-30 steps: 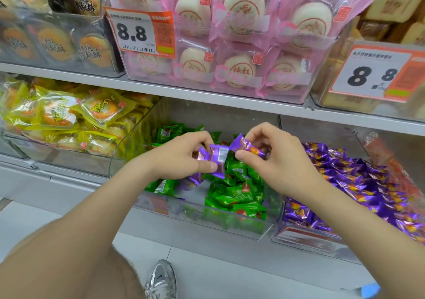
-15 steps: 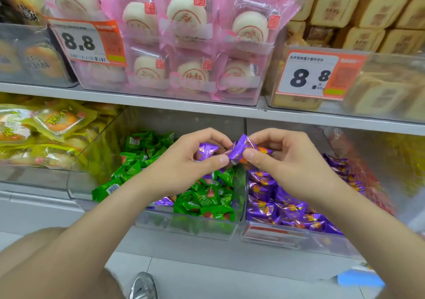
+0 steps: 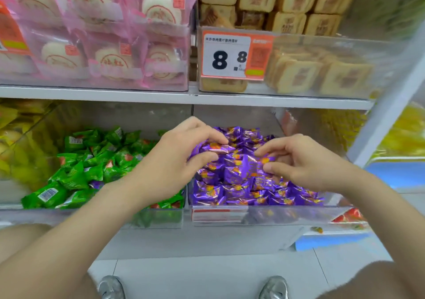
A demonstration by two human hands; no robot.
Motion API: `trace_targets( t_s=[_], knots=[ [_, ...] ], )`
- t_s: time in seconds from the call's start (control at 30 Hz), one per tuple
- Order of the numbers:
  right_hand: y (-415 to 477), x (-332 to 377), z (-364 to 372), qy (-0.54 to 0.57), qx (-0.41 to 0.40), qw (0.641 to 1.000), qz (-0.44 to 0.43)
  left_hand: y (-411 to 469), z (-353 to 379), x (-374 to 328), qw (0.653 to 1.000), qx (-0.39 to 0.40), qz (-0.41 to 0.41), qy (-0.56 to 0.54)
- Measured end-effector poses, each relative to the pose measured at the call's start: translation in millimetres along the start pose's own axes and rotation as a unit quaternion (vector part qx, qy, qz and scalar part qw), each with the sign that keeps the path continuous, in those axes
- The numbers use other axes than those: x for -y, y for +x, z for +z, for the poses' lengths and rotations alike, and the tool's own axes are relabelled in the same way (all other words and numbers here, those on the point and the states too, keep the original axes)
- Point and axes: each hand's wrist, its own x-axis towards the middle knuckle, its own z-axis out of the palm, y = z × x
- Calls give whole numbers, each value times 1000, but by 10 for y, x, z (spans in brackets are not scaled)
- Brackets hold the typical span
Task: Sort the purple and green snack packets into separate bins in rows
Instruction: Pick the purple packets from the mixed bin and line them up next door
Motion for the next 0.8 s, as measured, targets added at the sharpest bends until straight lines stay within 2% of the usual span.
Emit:
trace_targets(
  t_s=[0.23,0.57,0.8],
  knots=[
    [-135,-345,-110,-174,-46,984,-11,139,265,-122,999,29,40,21],
    [-52,-489,135,-165,7,986,-15,191,421,-160,997,45,59,17],
    [0,-442,184,-200,3,980,-22,194,458,-203,997,69,42,15]
  ],
)
